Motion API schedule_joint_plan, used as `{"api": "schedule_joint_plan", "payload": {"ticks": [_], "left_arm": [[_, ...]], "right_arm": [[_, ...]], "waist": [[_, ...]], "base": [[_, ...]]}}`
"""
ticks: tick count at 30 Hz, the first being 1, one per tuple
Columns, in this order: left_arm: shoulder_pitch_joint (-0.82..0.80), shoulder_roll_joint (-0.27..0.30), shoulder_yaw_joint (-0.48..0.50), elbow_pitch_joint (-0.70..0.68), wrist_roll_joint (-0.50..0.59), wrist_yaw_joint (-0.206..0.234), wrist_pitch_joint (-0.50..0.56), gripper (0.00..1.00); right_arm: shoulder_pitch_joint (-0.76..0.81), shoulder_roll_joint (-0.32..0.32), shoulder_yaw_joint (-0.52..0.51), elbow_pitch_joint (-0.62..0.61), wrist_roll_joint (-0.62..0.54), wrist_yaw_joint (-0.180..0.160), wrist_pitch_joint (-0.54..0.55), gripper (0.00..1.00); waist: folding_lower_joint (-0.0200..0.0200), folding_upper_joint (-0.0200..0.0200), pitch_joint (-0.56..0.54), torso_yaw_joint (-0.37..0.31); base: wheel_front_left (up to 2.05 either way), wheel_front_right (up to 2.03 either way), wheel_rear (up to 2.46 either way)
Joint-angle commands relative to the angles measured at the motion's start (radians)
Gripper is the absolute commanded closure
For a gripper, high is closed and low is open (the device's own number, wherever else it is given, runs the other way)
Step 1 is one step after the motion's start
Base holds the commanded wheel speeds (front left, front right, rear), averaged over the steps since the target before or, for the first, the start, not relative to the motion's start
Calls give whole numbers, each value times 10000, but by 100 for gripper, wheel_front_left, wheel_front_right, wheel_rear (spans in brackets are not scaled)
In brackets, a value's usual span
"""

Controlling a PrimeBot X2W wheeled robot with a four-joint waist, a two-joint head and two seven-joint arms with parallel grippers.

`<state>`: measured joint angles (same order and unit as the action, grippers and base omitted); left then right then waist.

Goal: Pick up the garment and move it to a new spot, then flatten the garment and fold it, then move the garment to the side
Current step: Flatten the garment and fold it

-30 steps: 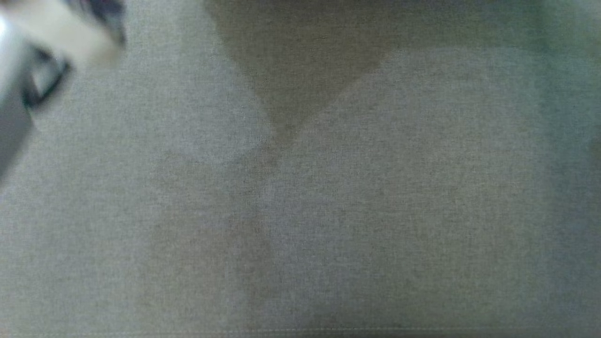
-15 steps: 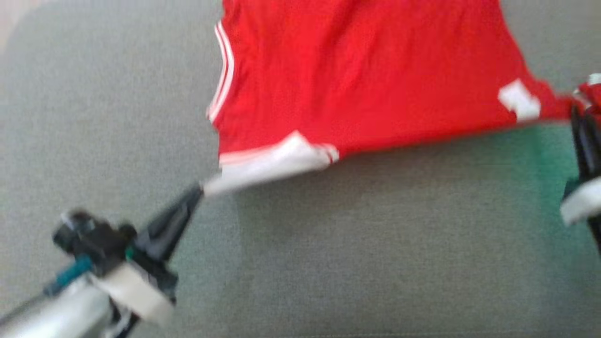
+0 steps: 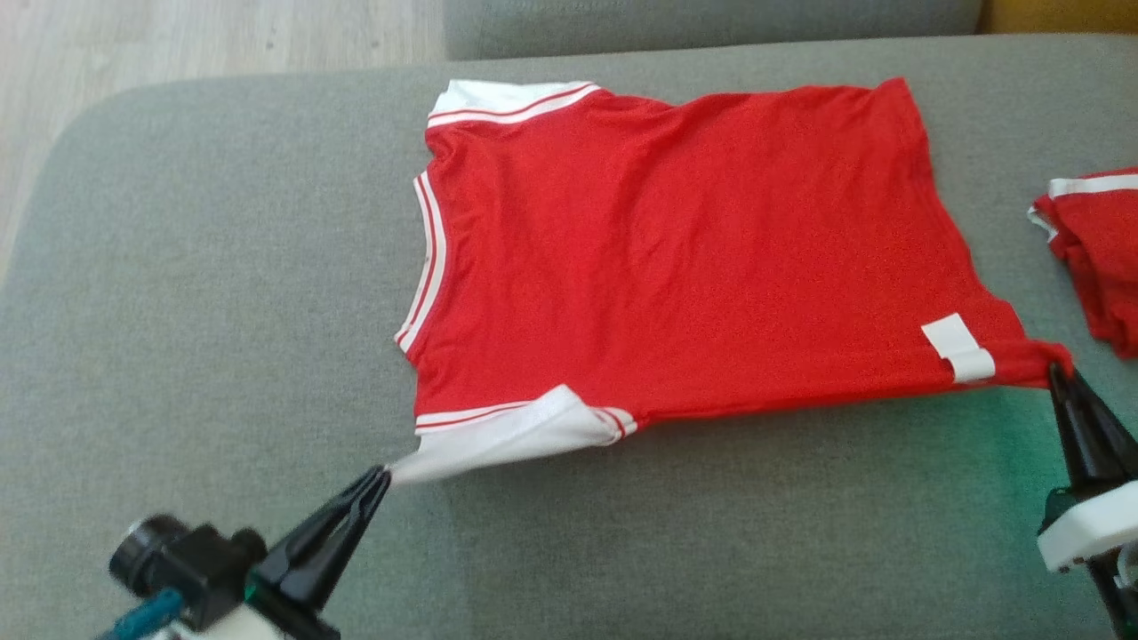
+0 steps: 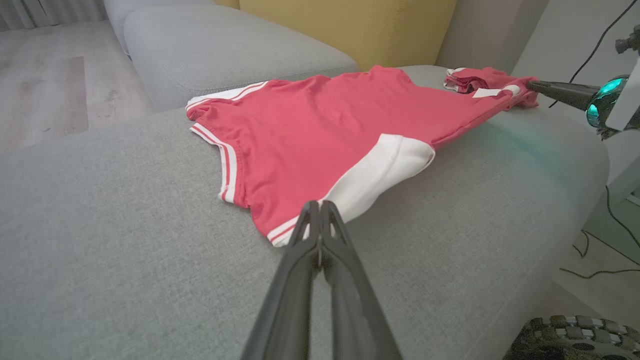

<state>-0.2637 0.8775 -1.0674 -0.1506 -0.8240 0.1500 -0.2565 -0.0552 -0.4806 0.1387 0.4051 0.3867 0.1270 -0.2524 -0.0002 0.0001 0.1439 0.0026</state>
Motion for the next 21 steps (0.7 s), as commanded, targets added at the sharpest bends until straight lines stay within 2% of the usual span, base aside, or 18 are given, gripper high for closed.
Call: {"api": "schedule_joint_plan", "payload": {"ticks": [1,5,8,15,21], "left_arm": [[-760,365,486,-118,186,-67,-4,100],[-1781,146,655,311,593,-364,229,100],[-2760,-142,780,823,887,-744,452,100],[-4965,-823,1054,2515,1480,-1700,585,100],[-6087,-1215,1091,3552,1866,-2178,474,100]], "right_arm": [[-251,-270,-42,-351,-110,37,74,100],[-853,-161,6,-369,-257,37,465,100],[-1469,-74,133,-207,-250,37,724,100],[-3230,-201,831,842,77,37,648,100],[-4381,-272,1351,1686,256,37,424,100]], "waist": [[2,-1,152,-6],[2,-1,541,-31],[2,-1,922,-33],[2,-1,1730,-86],[2,-1,2127,-114]], "base": [[0,0,0],[0,0,0],[0,0,0],[0,0,0],[0,0,0]]}}
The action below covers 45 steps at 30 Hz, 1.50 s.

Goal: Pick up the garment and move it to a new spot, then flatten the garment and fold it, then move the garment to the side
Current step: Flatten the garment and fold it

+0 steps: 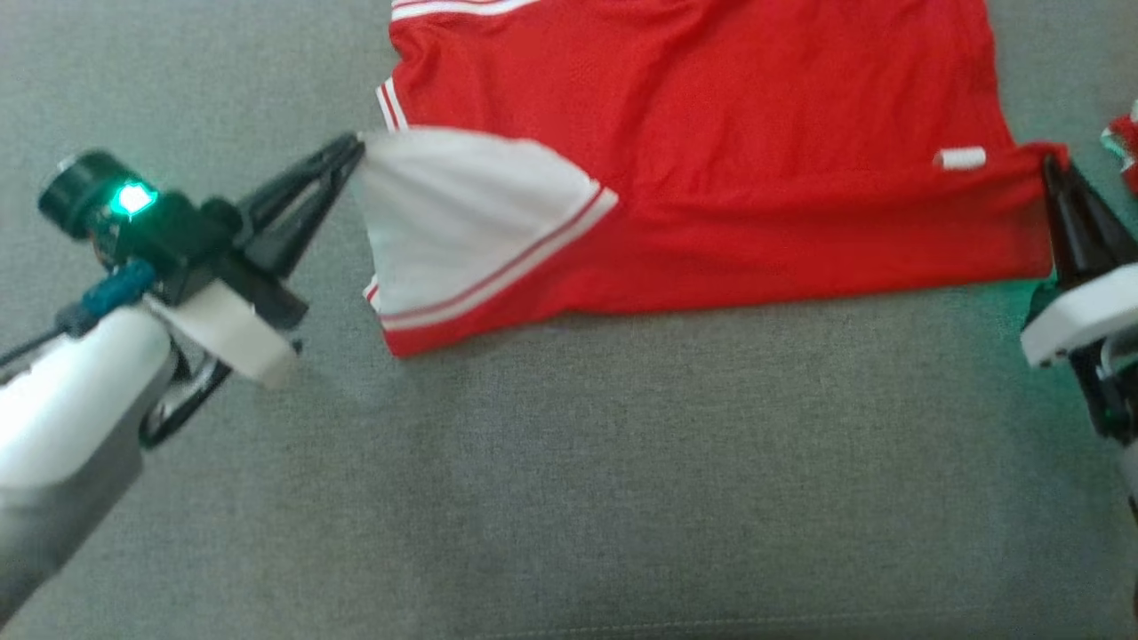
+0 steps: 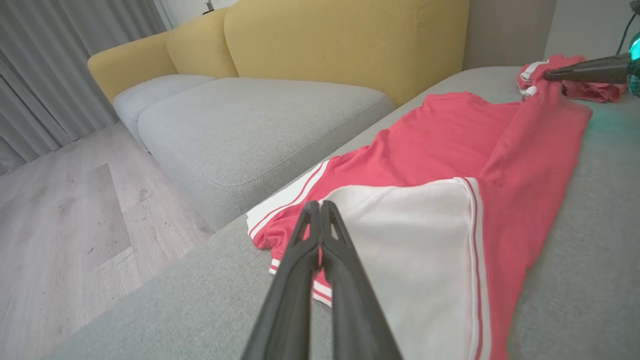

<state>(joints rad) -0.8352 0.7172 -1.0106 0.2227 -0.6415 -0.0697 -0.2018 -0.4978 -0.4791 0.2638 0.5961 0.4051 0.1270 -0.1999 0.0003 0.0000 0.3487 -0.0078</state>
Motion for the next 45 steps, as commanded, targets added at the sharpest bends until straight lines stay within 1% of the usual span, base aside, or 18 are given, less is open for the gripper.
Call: {"api": "schedule_joint_plan", "payload": {"ticks": [1,9,10,11,12,13,14,17,24,28,34,38,39,40,41,42,43,45], "left_arm": [[-546,304,510,-9,113,-45,-106,100],[-1751,-341,316,1397,487,-416,-320,100],[-1982,-532,247,1740,498,-472,-362,100],[-2082,-630,216,1891,542,-487,-392,100],[-2149,-718,174,2037,601,-497,-421,72],[-2176,-802,150,2175,640,-503,-448,3],[-2165,-907,217,2297,615,-463,-486,0],[-1764,-1163,442,2568,401,-231,-554,0],[604,-1916,1345,2294,-1020,875,-594,0],[1829,-2226,1514,1919,-1825,1158,-561,0],[2520,-2133,1377,1849,-2286,1407,156,0],[2722,-2003,1108,1749,-2434,1353,853,0],[2722,-2003,1108,1749,-2434,1353,853,0],[2761,-1979,1068,1712,-2481,1323,972,3],[2795,-1957,1049,1674,-2522,1298,1039,50],[2812,-1934,1048,1635,-2531,1298,1042,87],[2829,-1920,1056,1594,-2540,1295,1014,100],[2871,-1908,1059,1499,-2583,1224,966,100]], "right_arm": [[-141,-285,179,-74,82,37,-141,100],[-1174,-229,626,893,227,37,-454,100],[-1358,-174,734,1072,271,37,-507,100],[-1422,-128,778,1161,324,37,-527,80],[-1470,-77,808,1239,378,37,-543,51],[-1507,-38,835,1302,417,37,-558,0],[-1542,-11,848,1347,455,37,-574,0],[-1533,81,903,1408,537,37,-604,0],[-990,166,581,958,474,37,-616,0],[-633,249,347,776,403,37,-617,0],[-385,321,168,663,364,37,-617,0],[-346,314,154,678,367,37,-618,0],[-346,314,154,678,367,37,-618,0],[-317,327,189,762,409,37,-618,0],[-285,344,237,949,481,37,-616,0],[-281,362,272,1164,571,37,-585,0],[-305,387,302,1340,678,37,-551,0],[-365,429,375,1663,902,37,-397,0]], "waist": [[-3,0,141,-5],[-3,0,508,73],[-3,0,592,58],[-3,0,620,52],[-3,0,642,42],[-3,0,654,30],[-3,0,662,17],[-3,0,563,-58],[-3,0,142,-98],[-3,0,24,-84],[-3,0,59,-113],[-3,0,128,-162],[-3,0,128,-162],[-3,0,133,-168],[-3,0,130,-173],[-3,0,123,-175],[-3,0,113,-176],[-3,0,87,-161]], "base": [[0,0,0],[0,0,0],[0,0,0],[0,0,0],[0,0,0],[0,0,0],[0,0,0],[0,0,0],[0,0,0],[0,0,0],[0,0,0],[0,0,0],[0,0,0],[0,0,0],[0,0,0],[0,0,0],[0,0,0],[0,0,0]]}}
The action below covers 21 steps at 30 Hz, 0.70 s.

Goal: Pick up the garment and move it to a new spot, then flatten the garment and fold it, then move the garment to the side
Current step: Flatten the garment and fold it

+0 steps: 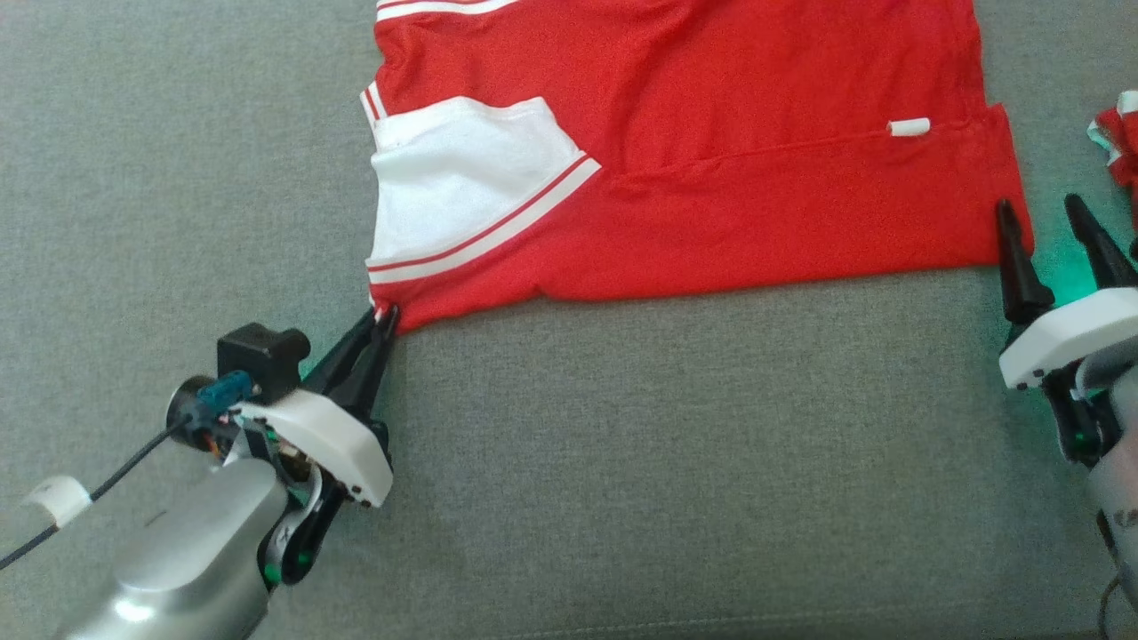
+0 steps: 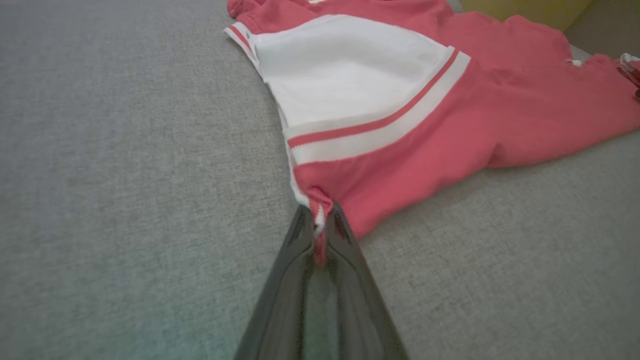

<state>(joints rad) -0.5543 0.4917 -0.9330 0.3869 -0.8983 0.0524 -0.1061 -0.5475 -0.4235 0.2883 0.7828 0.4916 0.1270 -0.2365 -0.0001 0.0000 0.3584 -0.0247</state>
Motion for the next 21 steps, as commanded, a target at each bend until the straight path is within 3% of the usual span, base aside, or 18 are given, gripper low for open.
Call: {"api": "schedule_joint_plan", "payload": {"ticks": [1,6,7,8,9,10,21], "left_arm": [[77,354,291,-180,-22,-9,-32,100],[154,473,309,-311,-28,2,-122,100],[171,502,313,-326,-32,9,-131,100],[190,525,313,-335,-38,5,-140,100],[210,549,304,-345,-36,8,-141,100],[231,566,293,-355,-34,9,-141,100],[1022,817,153,-627,-119,217,-325,100]], "right_arm": [[104,-132,174,-67,147,37,34,0],[92,-145,675,256,926,37,651,0],[109,-184,828,250,1090,37,828,6],[134,-244,982,239,1240,37,997,54],[155,-316,1108,217,1377,37,1107,88],[182,-391,1225,175,1498,37,1151,100],[1040,-1267,2068,-51,2455,37,1017,100]], "waist": [[1,0,-27,25],[1,0,-139,128],[1,0,-160,149],[1,0,-194,174],[1,0,-233,200],[1,0,-286,229],[1,0,-1395,460]], "base": [[0,0,0],[0,0,0],[0,0,0],[0,0,0],[0,0,0],[0,0,0],[0,0,0]]}}
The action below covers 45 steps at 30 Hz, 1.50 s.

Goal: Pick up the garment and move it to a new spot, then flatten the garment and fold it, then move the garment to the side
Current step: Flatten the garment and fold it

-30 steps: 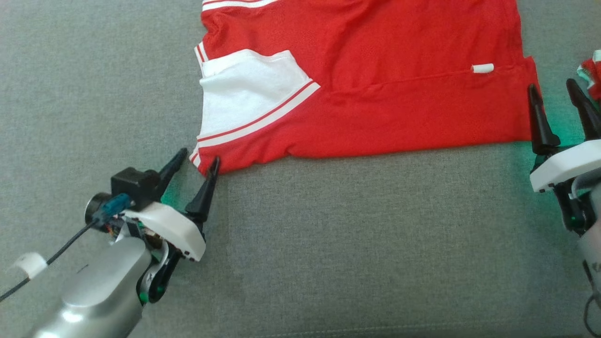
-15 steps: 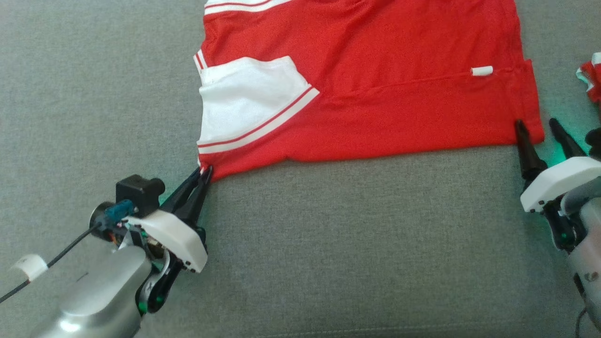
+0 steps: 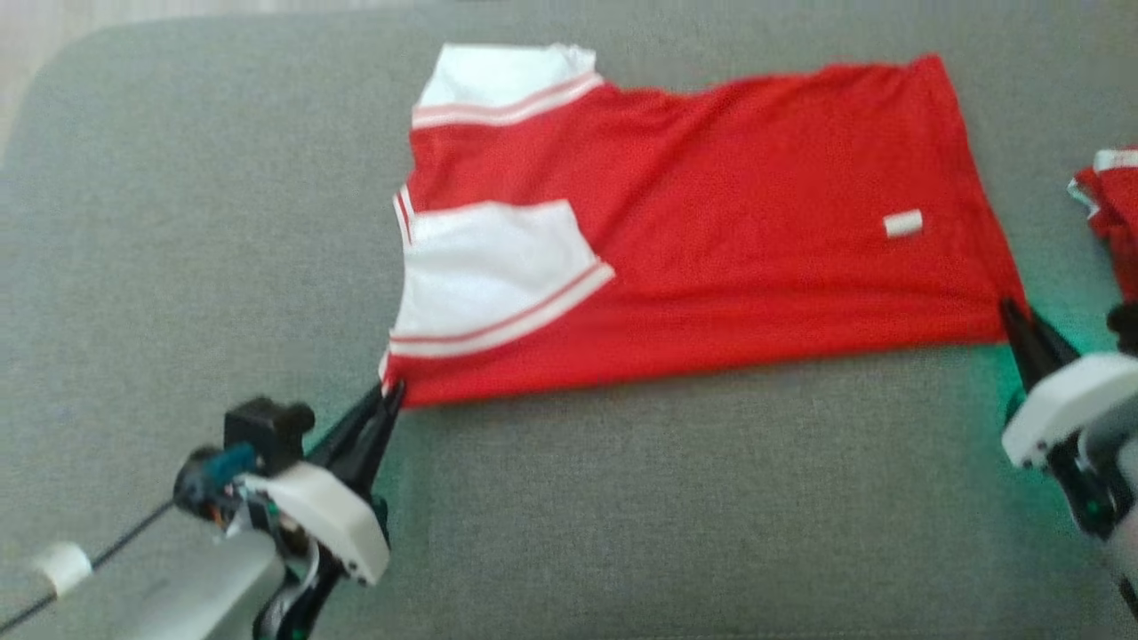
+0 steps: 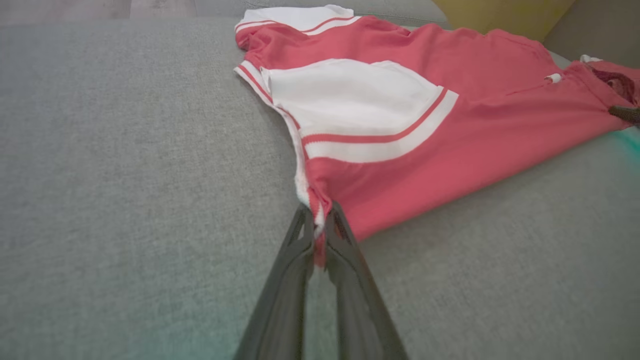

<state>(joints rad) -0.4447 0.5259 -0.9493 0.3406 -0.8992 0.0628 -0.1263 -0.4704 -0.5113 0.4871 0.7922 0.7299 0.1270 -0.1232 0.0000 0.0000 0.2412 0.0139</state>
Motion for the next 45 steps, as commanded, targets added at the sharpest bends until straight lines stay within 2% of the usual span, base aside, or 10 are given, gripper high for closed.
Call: {"api": "schedule_joint_plan", "payload": {"ticks": [1,9,20,21,22,23,25,35,40,45], "left_arm": [[59,494,301,-220,-143,138,-154,100],[1448,746,-44,-1055,-322,631,-154,100],[2487,1358,-293,-2289,-360,1275,41,100],[2514,1394,-290,-2372,-376,1304,61,100],[2510,1425,-274,-2442,-359,1337,44,100],[2491,1444,-255,-2494,-332,1364,14,64],[2426,1469,-246,-2560,-310,1387,51,0],[-250,2065,314,-3259,382,859,992,0],[-3442,2067,633,-2649,514,-347,2880,0],[-5492,1482,601,-1124,-160,-1304,4874,0]], "right_arm": [[448,-482,127,-194,162,37,-134,100],[2341,-1130,330,-902,806,37,-222,100],[3685,-1221,-140,-1699,894,37,-85,100],[3755,-1224,-216,-1764,873,37,-44,95],[3820,-1225,-285,-1832,855,37,11,66],[3875,-1227,-359,-1897,829,37,55,0],[3947,-1211,-527,-2015,736,37,124,0],[3932,-1231,-1543,-3088,-93,37,424,0],[3512,-1138,-2165,-4065,-787,37,814,0],[3238,-940,-2566,-4831,-1214,37,1245,0]], "waist": [[0,0,-333,107],[0,0,-977,228],[0,0,-1123,147],[0,0,-1107,146],[0,0,-1088,143],[0,0,-1068,139],[0,0,-1021,130],[0,0,-291,88],[0,0,682,-203],[0,0,1358,-648]], "base": [[0,0,0],[0,0,0],[0,0,0],[0,0,0],[0,0,0],[0,0,0],[0,0,0],[0,0,0],[0,0,0],[0,0,0]]}}
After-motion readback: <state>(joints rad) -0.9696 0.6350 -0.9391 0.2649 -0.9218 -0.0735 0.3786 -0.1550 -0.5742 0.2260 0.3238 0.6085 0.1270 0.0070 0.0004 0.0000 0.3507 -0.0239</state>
